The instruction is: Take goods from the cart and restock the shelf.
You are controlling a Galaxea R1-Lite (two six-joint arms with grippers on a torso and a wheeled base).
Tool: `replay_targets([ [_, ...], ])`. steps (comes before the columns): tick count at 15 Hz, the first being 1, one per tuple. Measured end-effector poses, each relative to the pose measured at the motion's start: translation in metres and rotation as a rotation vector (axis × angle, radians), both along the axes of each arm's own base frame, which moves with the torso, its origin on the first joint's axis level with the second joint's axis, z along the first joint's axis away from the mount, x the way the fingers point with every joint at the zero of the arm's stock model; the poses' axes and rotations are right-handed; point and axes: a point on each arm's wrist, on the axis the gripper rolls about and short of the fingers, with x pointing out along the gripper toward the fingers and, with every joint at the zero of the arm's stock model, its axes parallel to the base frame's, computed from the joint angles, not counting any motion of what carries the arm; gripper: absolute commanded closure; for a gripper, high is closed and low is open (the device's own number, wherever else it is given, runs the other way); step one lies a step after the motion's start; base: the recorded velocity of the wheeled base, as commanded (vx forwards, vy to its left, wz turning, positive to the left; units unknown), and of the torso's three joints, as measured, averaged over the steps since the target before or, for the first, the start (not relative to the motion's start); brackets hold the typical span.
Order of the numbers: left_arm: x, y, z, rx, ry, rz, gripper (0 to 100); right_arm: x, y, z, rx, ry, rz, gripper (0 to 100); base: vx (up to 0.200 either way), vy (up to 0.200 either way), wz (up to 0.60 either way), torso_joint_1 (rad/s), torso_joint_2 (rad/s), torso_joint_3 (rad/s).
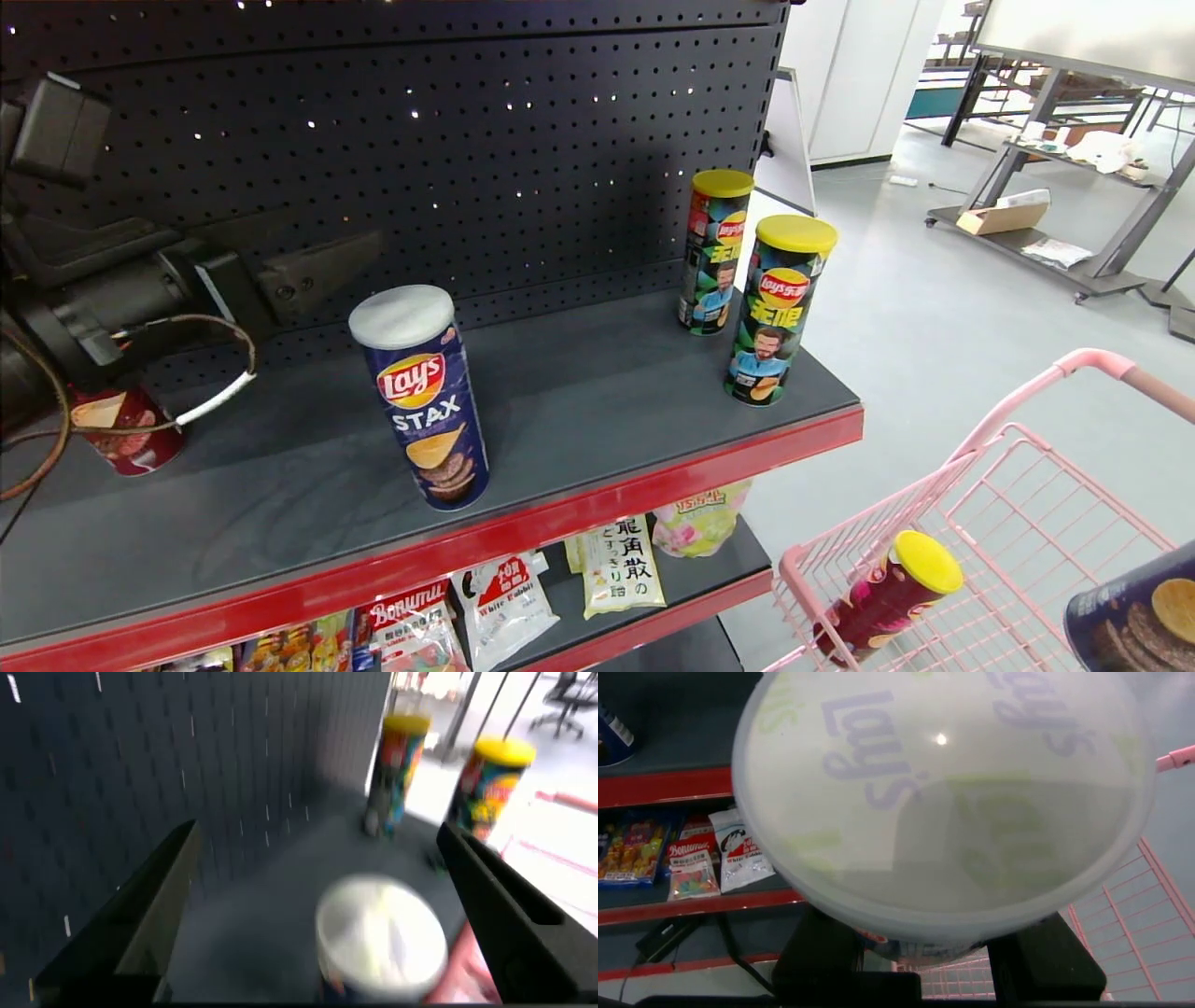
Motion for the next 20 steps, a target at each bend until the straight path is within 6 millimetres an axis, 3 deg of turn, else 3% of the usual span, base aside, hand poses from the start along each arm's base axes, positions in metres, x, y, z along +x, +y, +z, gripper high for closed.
replay_targets([
  [3,-0.045,0.013,0.005,0.047,0.248,0.034,0,0.013,0.000,0.012,-0.142,0.005,-0.073,100,0.000,0.000,0.00,0.000,0.00,0.000],
  [6,-0.119,0.028,-0.005,0.127,0.454,0.050,0,0.022,0.005,0.012,-0.102,0.046,0.033,100,0.000,0.000,0.00,0.000,0.00,0.000],
  [8,-0.157,0.035,-0.019,0.151,0.456,0.071,0,0.026,0.005,0.009,-0.104,0.074,0.033,100,0.000,0.000,0.00,0.000,0.00,0.000],
  [10,-0.181,0.040,-0.040,0.162,0.436,0.103,0,0.028,0.005,0.005,-0.110,0.089,0.029,100,0.000,0.000,0.00,0.000,0.00,0.000],
  [13,-0.199,0.044,-0.058,0.163,0.410,0.138,0,0.028,0.004,0.004,-0.113,0.098,0.002,100,0.000,0.000,0.60,-0.001,0.00,0.002],
  [20,-0.207,0.045,-0.061,0.158,0.380,0.143,0,0.030,0.005,0.003,-0.110,0.101,0.007,100,0.000,0.000,0.51,0.003,0.00,0.003],
])
